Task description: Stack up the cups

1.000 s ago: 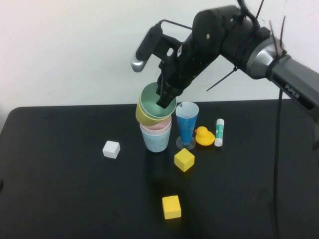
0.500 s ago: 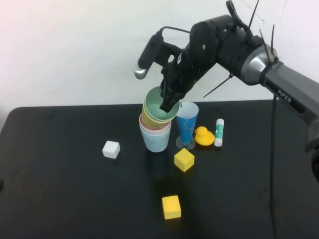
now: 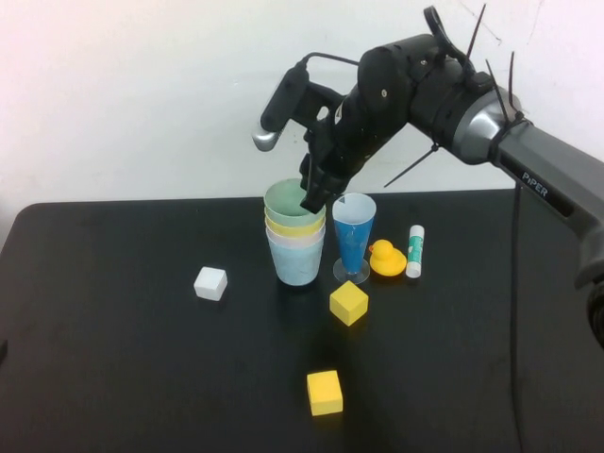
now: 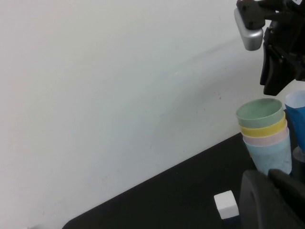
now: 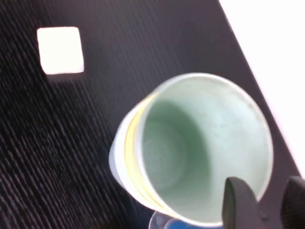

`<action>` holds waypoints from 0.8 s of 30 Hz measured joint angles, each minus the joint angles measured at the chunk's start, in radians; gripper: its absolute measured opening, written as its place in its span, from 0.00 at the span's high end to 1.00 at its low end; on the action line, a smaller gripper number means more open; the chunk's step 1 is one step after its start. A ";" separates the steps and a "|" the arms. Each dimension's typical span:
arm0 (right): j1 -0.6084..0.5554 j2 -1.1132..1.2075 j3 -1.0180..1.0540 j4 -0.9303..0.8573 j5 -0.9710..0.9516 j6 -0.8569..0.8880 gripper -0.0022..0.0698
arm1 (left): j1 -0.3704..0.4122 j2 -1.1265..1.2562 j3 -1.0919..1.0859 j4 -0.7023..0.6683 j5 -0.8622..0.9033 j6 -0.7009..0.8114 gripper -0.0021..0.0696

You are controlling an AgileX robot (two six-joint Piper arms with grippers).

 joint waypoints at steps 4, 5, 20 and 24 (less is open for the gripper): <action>0.000 -0.033 0.000 0.000 0.045 0.000 0.68 | 0.000 0.000 0.000 0.000 0.000 0.000 0.97; 0.000 -0.047 0.000 -0.002 0.060 0.000 0.68 | 0.000 0.000 0.000 0.000 0.000 0.000 0.97; -0.035 -0.704 0.316 -0.126 0.018 0.011 0.81 | 0.000 -0.147 0.000 0.000 0.016 -0.113 0.97; -0.035 -0.868 0.477 -0.127 -0.018 0.015 0.93 | 0.000 -0.220 0.017 0.000 0.016 -0.117 0.97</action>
